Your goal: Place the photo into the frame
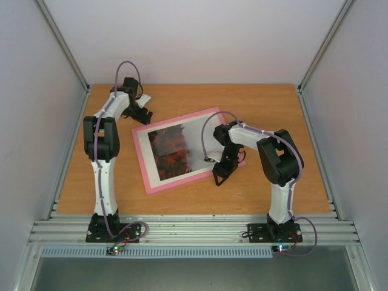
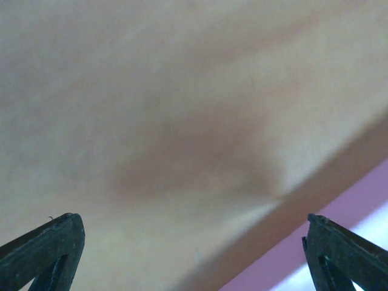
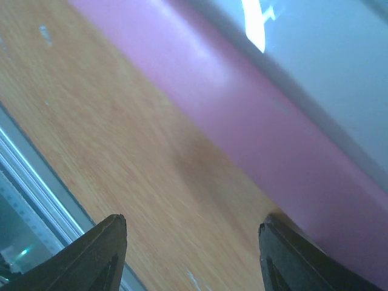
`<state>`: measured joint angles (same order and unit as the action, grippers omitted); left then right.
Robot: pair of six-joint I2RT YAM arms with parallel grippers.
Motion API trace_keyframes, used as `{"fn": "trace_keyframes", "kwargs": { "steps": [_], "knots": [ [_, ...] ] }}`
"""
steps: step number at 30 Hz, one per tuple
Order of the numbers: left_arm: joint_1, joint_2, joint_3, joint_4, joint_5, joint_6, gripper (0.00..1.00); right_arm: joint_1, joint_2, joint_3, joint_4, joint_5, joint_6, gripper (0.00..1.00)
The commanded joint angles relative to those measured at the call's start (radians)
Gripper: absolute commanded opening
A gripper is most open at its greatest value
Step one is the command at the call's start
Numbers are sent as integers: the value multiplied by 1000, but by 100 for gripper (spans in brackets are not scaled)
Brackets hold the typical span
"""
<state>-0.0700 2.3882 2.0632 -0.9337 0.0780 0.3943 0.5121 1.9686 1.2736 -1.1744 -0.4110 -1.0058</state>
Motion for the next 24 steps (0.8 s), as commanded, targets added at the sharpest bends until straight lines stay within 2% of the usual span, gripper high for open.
{"fn": "trace_keyframes", "kwargs": {
  "steps": [1, 5, 11, 14, 17, 19, 24],
  "knots": [
    [-8, -154, -198, -117, 79, 105, 99, -73, 58, 54, 91, 69, -6, 61],
    [-8, -296, -391, -139, 161, 130, 97, -129, 113, 144, 85, 70, 2, 61],
    [-9, -530, -723, -108, 222, 168, 97, -144, 243, 397, 57, 23, 48, 62],
    [-9, -605, -804, -122, 281, 181, 95, -147, 311, 535, 12, -16, 65, 63],
    [-5, -681, -828, -117, 334, 177, 95, -165, 332, 603, -22, -39, 70, 64],
    [16, -705, -802, -80, 331, 122, 98, -189, 323, 614, -51, -69, 90, 65],
    [84, -596, -643, -4, 216, 23, 100, -248, 238, 517, -90, -215, 189, 65]
  ]
}}
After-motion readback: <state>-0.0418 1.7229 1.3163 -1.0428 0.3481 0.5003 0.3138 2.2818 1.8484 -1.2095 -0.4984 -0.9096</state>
